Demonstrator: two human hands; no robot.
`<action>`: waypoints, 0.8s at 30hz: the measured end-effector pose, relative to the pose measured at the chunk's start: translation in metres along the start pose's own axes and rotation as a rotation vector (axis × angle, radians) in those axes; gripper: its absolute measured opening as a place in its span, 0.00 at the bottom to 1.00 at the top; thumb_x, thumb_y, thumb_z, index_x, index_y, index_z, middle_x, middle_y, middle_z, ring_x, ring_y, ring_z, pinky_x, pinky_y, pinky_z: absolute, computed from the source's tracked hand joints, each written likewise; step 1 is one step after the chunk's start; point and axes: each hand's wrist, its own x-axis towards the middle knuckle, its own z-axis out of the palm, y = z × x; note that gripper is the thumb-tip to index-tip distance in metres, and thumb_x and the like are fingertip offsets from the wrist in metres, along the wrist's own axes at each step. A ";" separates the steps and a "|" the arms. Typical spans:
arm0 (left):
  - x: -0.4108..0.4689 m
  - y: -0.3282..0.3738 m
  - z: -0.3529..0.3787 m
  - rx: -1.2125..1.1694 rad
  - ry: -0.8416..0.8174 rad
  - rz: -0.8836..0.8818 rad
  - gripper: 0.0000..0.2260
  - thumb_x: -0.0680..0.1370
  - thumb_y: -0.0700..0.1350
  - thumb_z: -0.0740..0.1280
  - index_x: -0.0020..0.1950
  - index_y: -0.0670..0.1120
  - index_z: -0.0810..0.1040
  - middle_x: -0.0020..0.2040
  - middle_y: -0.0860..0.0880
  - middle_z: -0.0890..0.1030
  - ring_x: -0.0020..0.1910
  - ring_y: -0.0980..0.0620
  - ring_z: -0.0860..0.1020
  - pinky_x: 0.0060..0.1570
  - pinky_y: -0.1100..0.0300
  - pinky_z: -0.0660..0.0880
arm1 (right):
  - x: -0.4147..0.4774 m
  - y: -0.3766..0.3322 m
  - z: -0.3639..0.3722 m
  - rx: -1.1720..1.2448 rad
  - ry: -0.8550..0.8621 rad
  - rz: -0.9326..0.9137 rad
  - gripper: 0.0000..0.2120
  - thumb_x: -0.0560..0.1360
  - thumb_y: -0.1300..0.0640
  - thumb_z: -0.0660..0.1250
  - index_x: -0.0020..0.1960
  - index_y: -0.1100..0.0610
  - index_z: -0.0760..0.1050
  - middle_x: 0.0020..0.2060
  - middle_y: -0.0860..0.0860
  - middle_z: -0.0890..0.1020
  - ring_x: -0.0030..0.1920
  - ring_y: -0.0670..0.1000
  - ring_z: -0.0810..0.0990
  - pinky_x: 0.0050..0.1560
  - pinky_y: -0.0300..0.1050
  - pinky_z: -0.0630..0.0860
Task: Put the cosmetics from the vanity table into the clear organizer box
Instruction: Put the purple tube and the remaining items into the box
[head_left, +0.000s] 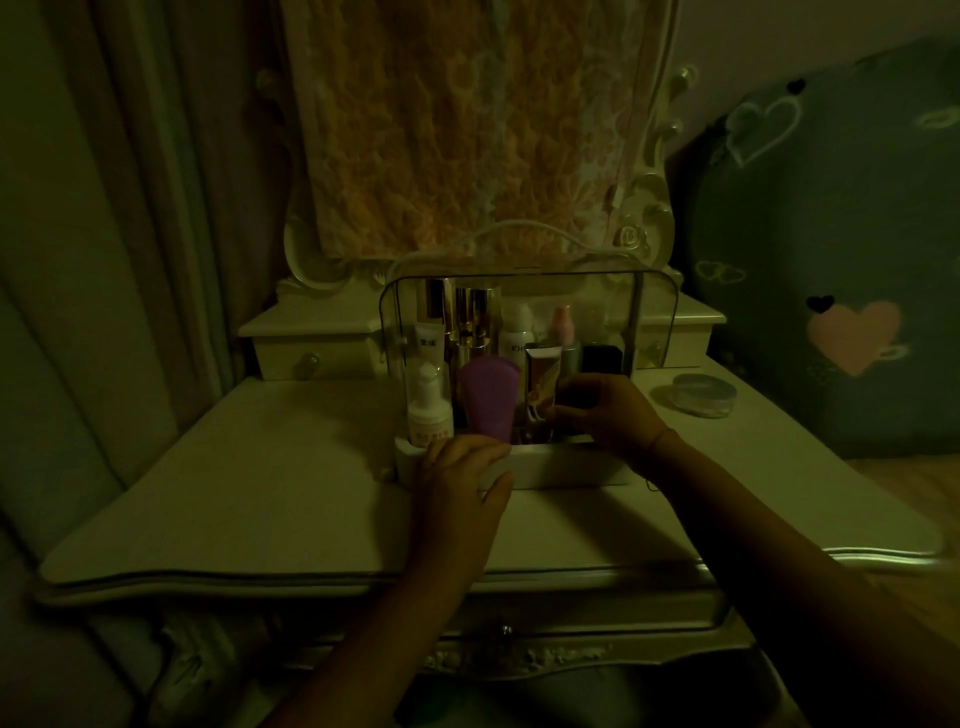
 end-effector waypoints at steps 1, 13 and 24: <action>0.000 0.000 0.000 0.001 0.000 0.004 0.10 0.69 0.41 0.70 0.50 0.44 0.82 0.47 0.46 0.81 0.49 0.49 0.75 0.57 0.51 0.69 | -0.002 -0.001 -0.002 0.022 0.011 0.010 0.11 0.70 0.63 0.70 0.52 0.62 0.78 0.45 0.55 0.82 0.39 0.43 0.80 0.33 0.30 0.76; -0.005 -0.037 -0.042 -0.097 0.244 -0.270 0.08 0.71 0.40 0.70 0.47 0.51 0.80 0.47 0.52 0.77 0.47 0.52 0.75 0.44 0.59 0.71 | -0.065 0.024 -0.002 -0.226 0.334 -0.133 0.12 0.69 0.60 0.71 0.53 0.57 0.79 0.51 0.53 0.81 0.54 0.51 0.76 0.56 0.45 0.71; 0.052 -0.101 -0.053 -0.123 0.038 -0.679 0.11 0.73 0.44 0.68 0.55 0.43 0.80 0.54 0.43 0.81 0.51 0.47 0.78 0.50 0.57 0.71 | -0.069 0.028 0.004 -0.394 0.298 -0.215 0.14 0.67 0.61 0.73 0.52 0.57 0.79 0.51 0.55 0.81 0.56 0.57 0.74 0.54 0.47 0.69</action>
